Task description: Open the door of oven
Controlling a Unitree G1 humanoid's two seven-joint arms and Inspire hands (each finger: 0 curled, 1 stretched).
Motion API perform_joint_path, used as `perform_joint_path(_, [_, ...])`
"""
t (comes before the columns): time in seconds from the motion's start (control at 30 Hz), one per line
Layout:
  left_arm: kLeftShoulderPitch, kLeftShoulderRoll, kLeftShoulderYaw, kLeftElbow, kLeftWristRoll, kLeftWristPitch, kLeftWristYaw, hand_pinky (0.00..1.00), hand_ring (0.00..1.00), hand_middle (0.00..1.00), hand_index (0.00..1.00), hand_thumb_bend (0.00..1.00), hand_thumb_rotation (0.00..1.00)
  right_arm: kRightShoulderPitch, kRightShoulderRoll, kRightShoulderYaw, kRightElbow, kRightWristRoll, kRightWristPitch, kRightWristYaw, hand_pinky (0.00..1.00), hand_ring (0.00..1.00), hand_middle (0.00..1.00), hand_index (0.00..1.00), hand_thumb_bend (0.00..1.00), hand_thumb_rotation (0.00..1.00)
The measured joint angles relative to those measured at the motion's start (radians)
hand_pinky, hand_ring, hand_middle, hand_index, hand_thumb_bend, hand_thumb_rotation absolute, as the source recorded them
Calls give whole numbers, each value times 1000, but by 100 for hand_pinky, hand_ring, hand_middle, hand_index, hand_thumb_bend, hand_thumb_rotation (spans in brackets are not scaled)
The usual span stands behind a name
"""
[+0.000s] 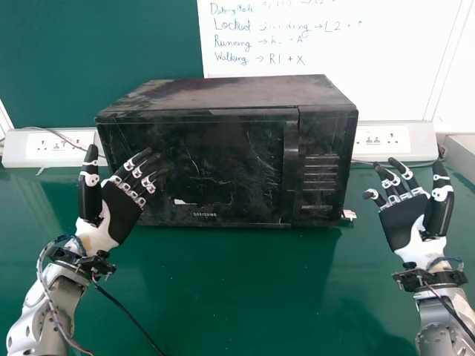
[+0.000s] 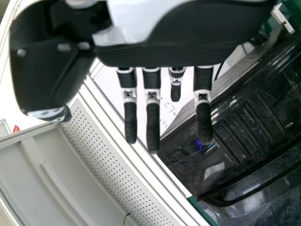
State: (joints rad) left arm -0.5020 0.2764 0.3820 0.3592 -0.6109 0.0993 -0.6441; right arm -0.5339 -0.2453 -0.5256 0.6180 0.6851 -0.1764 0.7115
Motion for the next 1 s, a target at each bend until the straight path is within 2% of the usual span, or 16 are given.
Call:
perform_joint_path(0.33, [-9, 31, -1, -1, 2, 13, -27, 34, 44, 55, 65, 76, 65, -3, 0, 0, 16, 0, -5, 0, 61, 77, 89, 83, 99, 82])
perform_joint_path(0.6, [-48, 62, -16, 5, 12, 11, -75, 35, 46, 57, 66, 82, 70, -4, 0, 0, 26, 0, -7, 1, 60, 75, 88, 81, 100, 82])
perform_joint_path(1.0, [-76, 112, -52, 6, 49, 17, -135, 38, 52, 66, 70, 83, 75, -9, 0, -2, 36, 0, -8, 2, 60, 75, 88, 81, 100, 82])
